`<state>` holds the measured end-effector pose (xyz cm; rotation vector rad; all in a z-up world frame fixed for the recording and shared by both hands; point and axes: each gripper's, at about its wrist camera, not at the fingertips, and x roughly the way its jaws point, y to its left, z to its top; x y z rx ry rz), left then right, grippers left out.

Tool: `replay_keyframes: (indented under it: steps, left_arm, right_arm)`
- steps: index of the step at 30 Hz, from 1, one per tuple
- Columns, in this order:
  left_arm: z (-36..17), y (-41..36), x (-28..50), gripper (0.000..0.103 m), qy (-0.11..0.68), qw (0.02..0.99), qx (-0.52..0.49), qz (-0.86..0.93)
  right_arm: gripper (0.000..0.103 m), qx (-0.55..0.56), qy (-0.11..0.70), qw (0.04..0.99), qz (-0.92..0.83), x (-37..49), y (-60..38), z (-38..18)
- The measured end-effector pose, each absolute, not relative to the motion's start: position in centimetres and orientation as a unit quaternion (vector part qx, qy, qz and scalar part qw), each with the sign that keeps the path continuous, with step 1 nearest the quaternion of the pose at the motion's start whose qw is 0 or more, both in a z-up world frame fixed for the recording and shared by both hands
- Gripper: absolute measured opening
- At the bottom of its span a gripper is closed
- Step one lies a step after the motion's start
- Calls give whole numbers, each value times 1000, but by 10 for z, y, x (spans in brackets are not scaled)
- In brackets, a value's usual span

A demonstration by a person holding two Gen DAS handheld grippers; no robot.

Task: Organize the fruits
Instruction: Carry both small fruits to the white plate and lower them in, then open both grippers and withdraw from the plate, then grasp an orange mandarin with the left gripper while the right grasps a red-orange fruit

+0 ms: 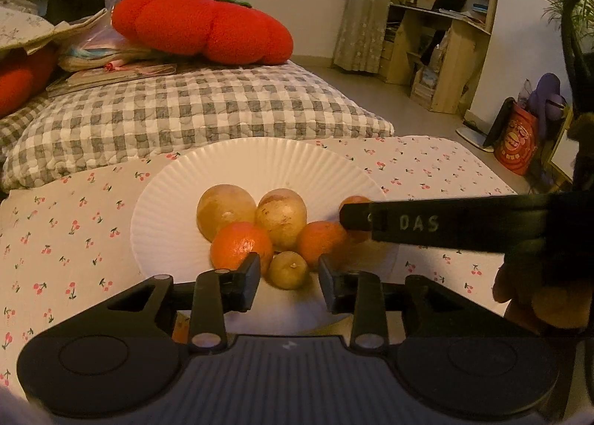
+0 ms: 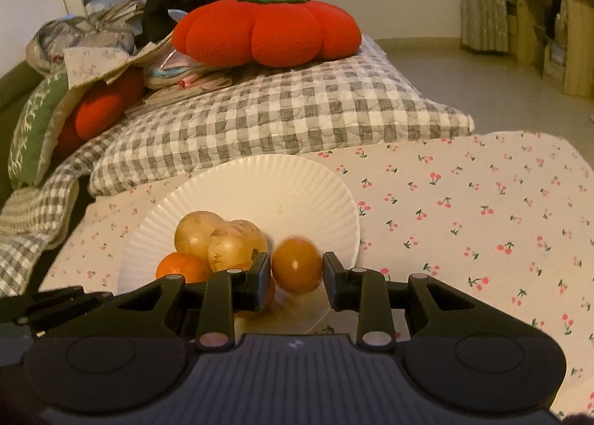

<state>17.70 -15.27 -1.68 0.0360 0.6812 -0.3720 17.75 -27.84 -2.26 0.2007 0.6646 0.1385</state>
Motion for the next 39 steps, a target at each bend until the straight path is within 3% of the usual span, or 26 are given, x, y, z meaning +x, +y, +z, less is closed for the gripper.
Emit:
replay_keyframes:
  steps: [2, 9, 21, 39]
  left_arm:
    - [-18, -151, 176, 24, 337, 925, 15, -177]
    - [-6, -139, 172, 34, 333, 929, -9, -165]
    - [11, -119, 161, 51, 341, 927, -31, -153]
    - [24, -52, 127, 57, 354, 929, -39, -104]
  right_arm:
    - [30, 99, 324, 939, 63, 176, -278, -21]
    - [56, 101, 315, 942, 58, 170, -276, -13]
    - [86, 62, 281, 956, 63, 138, -261, 6]
    - [94, 26, 262, 962, 66, 123, -247, 16]
